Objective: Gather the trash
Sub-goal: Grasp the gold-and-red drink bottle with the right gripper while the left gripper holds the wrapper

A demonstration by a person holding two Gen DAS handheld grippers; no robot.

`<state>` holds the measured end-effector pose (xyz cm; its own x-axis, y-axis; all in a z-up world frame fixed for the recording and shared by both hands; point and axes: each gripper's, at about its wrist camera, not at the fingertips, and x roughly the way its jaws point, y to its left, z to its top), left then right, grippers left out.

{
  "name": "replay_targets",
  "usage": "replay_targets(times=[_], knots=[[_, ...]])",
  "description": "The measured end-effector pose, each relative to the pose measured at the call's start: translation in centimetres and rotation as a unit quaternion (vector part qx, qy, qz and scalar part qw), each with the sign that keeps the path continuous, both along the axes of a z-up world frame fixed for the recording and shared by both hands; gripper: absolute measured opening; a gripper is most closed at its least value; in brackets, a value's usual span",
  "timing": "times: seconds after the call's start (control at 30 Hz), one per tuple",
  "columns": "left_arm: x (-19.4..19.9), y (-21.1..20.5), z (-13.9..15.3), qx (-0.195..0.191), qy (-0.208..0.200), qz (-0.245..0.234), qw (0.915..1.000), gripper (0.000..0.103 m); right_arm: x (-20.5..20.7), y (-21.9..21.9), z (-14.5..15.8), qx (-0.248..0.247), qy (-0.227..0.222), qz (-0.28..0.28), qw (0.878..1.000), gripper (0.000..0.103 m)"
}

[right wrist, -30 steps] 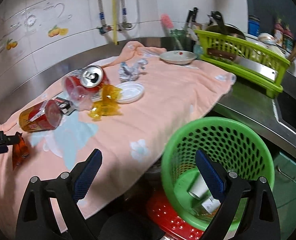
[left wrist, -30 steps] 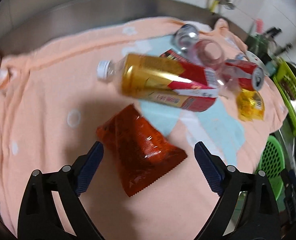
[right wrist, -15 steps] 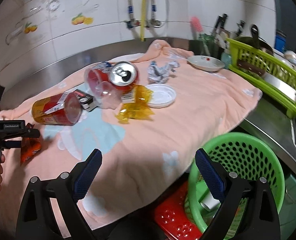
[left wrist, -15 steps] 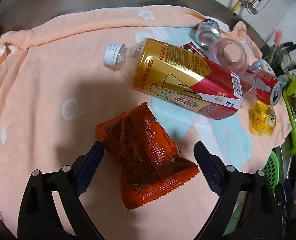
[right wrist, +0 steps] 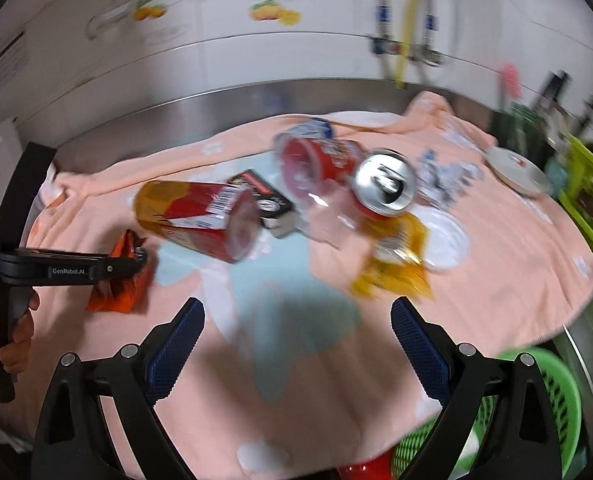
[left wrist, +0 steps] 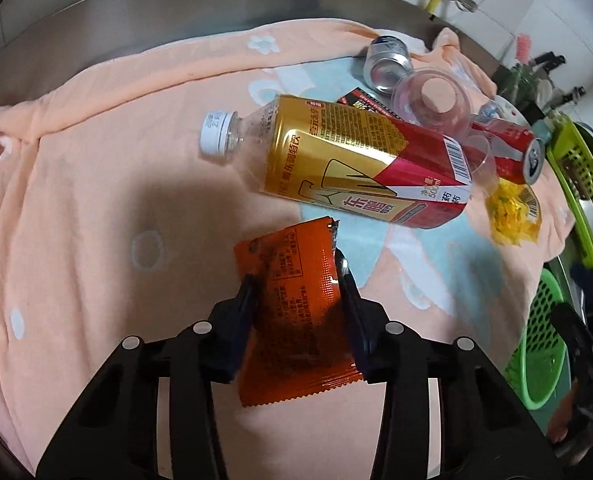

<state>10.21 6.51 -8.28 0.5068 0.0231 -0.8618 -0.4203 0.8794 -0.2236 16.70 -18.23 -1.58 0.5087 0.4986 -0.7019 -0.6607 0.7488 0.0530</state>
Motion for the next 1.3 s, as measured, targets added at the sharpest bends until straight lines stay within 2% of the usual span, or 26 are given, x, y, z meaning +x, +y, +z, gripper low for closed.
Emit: replay_targets(times=[0.13,0.33,0.6,0.7,0.87,1.0,1.17,1.3], knots=[[-0.5,0.5,0.2,0.001,-0.009,-0.015,0.9998,0.036,0.8,3.5,0.1,-0.032,-0.015,0.061,0.998,0.091],[-1.7,1.8,0.7,0.01,-0.025,-0.023,0.9994,0.033,1.8,8.7,0.4,-0.071,-0.029,0.139,0.987,0.091],[-3.6,4.5,1.1,0.014,-0.035,-0.016,0.9991,0.032,2.4,16.2,-0.6,-0.147,-0.052,0.236,0.959,0.091],[-4.1,5.3,1.0,0.01,-0.038,-0.014,0.9991,0.032,2.8,18.7,-1.2,-0.178,-0.064,0.267,0.945,0.091],[-4.5,6.2,0.6,0.009,-0.039,-0.014,0.9991,0.032,3.6,21.8,-2.1,-0.215,-0.069,0.303,0.926,0.091],[-4.5,6.4,0.3,0.005,-0.036,-0.018,0.9992,0.032,4.2,23.6,-2.9,-0.236,-0.057,0.333,0.911,0.091],[-4.4,6.5,0.2,0.005,-0.037,-0.026,0.999,0.032,4.6,24.9,-4.1,-0.248,-0.031,0.355,0.901,0.091],[-4.3,6.3,0.1,0.008,-0.036,-0.031,0.9989,0.032,4.8,25.2,-5.2,-0.256,-0.013,0.357,0.898,0.091]])
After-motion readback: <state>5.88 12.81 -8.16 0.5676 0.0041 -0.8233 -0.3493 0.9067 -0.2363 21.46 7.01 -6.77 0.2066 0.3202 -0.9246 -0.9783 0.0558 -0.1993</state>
